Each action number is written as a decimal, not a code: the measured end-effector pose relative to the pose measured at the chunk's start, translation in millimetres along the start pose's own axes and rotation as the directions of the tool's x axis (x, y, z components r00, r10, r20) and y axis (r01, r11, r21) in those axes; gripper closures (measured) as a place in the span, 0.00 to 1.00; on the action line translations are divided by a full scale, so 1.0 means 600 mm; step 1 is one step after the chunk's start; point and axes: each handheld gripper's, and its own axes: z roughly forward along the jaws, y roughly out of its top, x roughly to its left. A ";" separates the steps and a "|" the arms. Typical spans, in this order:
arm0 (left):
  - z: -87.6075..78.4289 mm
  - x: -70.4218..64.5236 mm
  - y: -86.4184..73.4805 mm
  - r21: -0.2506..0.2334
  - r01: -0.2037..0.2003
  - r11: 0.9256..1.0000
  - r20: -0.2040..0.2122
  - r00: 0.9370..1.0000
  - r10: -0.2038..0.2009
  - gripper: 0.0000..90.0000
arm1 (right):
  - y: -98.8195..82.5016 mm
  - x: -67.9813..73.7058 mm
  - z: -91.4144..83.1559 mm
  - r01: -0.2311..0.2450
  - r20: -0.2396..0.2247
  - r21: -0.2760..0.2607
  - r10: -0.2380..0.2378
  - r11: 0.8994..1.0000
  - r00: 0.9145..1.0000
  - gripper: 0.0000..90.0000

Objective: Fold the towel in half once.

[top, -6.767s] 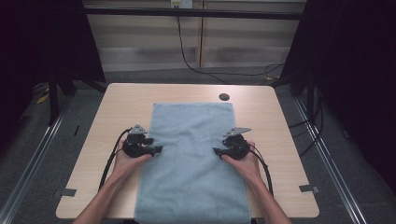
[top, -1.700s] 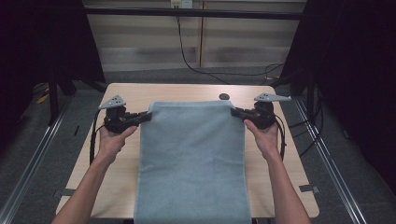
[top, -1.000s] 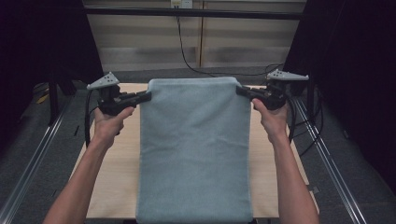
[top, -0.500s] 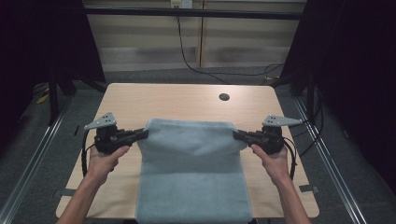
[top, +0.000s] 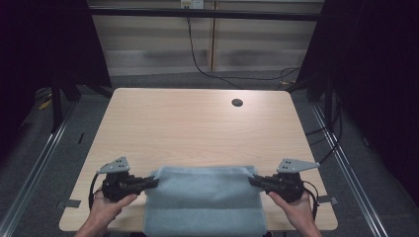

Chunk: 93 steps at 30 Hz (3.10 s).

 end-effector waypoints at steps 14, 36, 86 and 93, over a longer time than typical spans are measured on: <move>0.043 -0.005 -0.074 0.153 0.003 0.988 0.001 1.000 -0.003 0.94 | -0.083 0.015 0.048 -0.009 0.037 0.221 0.001 0.975 0.999 0.96; 0.105 0.149 0.020 0.091 0.069 0.993 -0.151 0.987 -0.055 0.95 | 0.002 -0.081 0.148 -0.008 0.150 0.208 -0.023 0.978 0.988 0.97; 0.139 0.277 0.108 -0.051 0.192 0.980 -0.292 0.936 -0.198 0.95 | 0.118 -0.221 0.262 -0.198 0.245 -0.003 0.192 0.980 0.950 0.97; 0.085 0.240 0.162 -0.159 0.135 0.978 -0.253 0.952 -0.172 0.95 | 0.171 -0.210 0.213 -0.152 0.213 -0.113 0.173 0.982 0.962 0.97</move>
